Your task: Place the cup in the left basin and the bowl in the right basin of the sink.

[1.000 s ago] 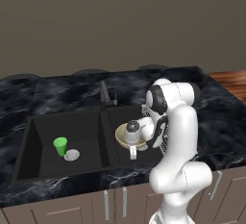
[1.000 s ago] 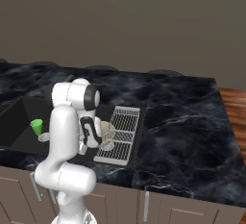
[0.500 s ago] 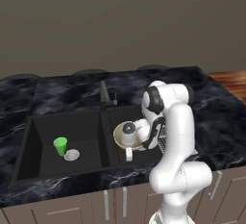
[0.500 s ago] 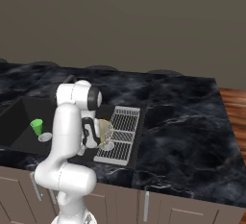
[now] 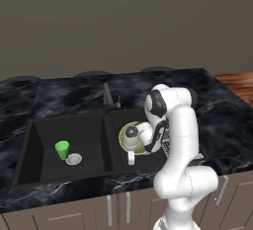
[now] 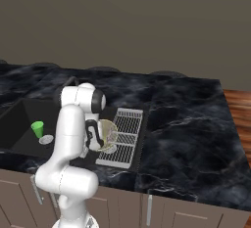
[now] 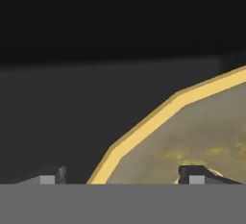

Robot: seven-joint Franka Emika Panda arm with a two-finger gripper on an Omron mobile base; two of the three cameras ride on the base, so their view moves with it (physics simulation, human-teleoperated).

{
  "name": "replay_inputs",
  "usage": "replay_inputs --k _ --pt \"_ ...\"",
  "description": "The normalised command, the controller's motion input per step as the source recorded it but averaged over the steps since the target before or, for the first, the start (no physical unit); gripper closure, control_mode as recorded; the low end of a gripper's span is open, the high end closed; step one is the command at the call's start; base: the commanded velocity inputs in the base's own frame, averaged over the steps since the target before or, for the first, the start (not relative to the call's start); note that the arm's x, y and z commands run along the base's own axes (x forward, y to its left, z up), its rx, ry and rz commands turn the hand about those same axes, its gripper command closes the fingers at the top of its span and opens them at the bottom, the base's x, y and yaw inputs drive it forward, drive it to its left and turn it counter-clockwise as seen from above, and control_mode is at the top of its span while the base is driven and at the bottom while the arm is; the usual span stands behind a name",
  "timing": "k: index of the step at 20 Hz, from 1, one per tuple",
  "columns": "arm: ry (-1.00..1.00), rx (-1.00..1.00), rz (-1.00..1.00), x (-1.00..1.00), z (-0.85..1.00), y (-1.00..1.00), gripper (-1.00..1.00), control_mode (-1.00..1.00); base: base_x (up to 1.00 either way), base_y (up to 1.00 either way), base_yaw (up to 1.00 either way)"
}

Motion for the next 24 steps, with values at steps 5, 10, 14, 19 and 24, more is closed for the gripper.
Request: replay_inputs --k 5,10,14,19,24 --pt "0.09 0.0 0.02 0.12 0.06 0.01 -1.0 -1.0 0.0 0.0 0.0" --pt "0.08 0.0 0.01 0.01 0.67 0.0 -1.0 -1.0 0.0 0.0 0.0" --pt "0.06 0.0 0.0 0.06 0.95 0.0 -1.0 -1.0 0.0 0.0 0.0" --pt "0.06 0.0 0.0 0.01 0.65 0.04 -1.0 -1.0 0.0 0.0 0.0" --pt "0.05 0.0 0.0 0.0 0.76 0.09 -1.0 -1.0 0.0 0.0 0.0"
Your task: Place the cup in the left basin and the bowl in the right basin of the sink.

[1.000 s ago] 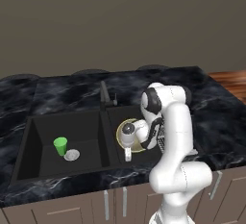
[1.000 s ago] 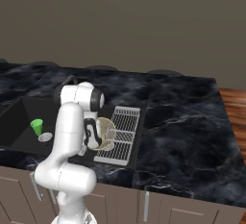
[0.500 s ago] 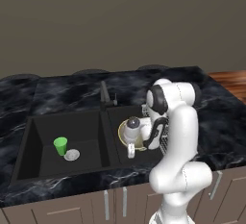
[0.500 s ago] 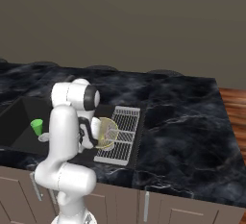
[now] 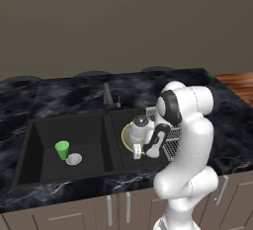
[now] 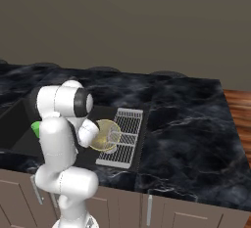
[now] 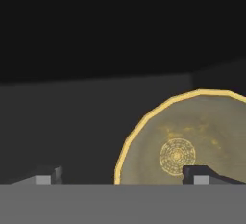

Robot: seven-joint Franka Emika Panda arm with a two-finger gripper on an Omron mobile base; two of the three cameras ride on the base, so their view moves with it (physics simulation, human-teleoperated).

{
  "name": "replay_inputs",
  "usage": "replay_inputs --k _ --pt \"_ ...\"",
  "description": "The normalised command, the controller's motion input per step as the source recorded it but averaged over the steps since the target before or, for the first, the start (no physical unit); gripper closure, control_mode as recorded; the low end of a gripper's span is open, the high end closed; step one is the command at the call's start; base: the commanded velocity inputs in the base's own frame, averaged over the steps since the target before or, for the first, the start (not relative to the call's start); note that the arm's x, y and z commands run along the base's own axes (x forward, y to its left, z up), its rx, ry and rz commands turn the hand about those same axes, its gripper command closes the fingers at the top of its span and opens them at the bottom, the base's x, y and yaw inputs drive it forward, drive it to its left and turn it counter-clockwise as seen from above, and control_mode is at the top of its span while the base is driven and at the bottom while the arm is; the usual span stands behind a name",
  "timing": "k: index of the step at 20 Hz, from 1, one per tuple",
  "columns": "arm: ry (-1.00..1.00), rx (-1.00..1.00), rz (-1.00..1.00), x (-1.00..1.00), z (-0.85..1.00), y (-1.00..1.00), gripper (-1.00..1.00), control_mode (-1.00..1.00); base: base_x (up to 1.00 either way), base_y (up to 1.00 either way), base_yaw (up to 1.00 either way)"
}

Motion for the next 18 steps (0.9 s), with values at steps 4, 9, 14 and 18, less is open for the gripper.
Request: replay_inputs --k 4,9,14,18 --pt "0.09 0.0 0.0 0.0 0.86 0.07 -1.0 -1.0 0.0 0.0 0.0" --pt "0.09 0.02 -0.01 -0.08 0.91 0.02 -1.0 -1.0 0.0 0.0 0.0" --pt "0.1 0.0 -0.02 0.03 1.0 0.03 -1.0 -1.0 0.0 0.0 0.0" --pt "0.08 0.0 -0.01 0.08 1.0 0.0 -1.0 -1.0 0.0 0.0 0.0"
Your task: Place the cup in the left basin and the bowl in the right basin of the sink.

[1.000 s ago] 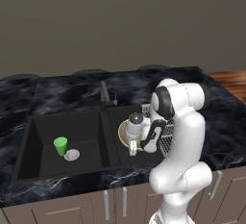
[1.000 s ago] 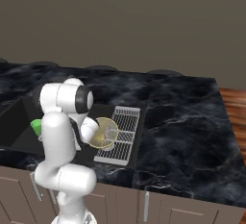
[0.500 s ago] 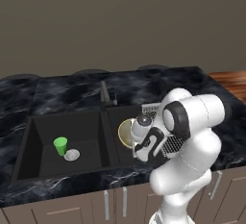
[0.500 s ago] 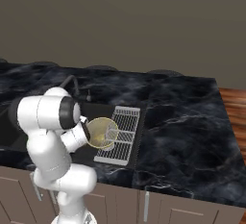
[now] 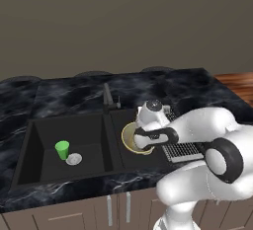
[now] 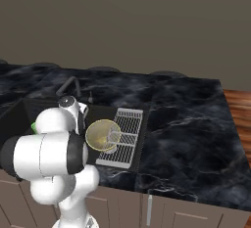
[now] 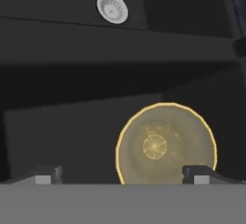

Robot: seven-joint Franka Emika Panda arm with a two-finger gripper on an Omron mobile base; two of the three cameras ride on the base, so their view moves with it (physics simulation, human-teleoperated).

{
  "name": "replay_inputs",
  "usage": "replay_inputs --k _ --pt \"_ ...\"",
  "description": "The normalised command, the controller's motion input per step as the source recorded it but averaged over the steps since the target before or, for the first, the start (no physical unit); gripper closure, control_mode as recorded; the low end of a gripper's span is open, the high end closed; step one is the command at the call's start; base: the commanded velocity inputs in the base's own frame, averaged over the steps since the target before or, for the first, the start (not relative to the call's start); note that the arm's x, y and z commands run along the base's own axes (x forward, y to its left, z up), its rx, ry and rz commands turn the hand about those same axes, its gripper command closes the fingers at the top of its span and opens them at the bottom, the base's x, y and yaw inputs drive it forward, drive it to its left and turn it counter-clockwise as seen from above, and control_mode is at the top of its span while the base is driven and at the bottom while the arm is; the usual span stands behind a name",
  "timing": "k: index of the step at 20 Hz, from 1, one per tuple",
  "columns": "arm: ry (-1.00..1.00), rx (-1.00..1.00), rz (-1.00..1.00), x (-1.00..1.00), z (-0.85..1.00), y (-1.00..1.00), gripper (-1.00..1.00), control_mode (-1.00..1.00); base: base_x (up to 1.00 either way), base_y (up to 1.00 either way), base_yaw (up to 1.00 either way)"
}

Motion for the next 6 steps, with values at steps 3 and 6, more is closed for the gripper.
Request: replay_inputs --k 3,6 --pt "0.11 0.01 0.0 0.02 1.0 -0.04 -1.0 -1.0 0.0 0.0 0.0" --pt "0.17 0.03 0.0 -0.03 1.0 -0.02 -1.0 -1.0 0.0 0.0 0.0"
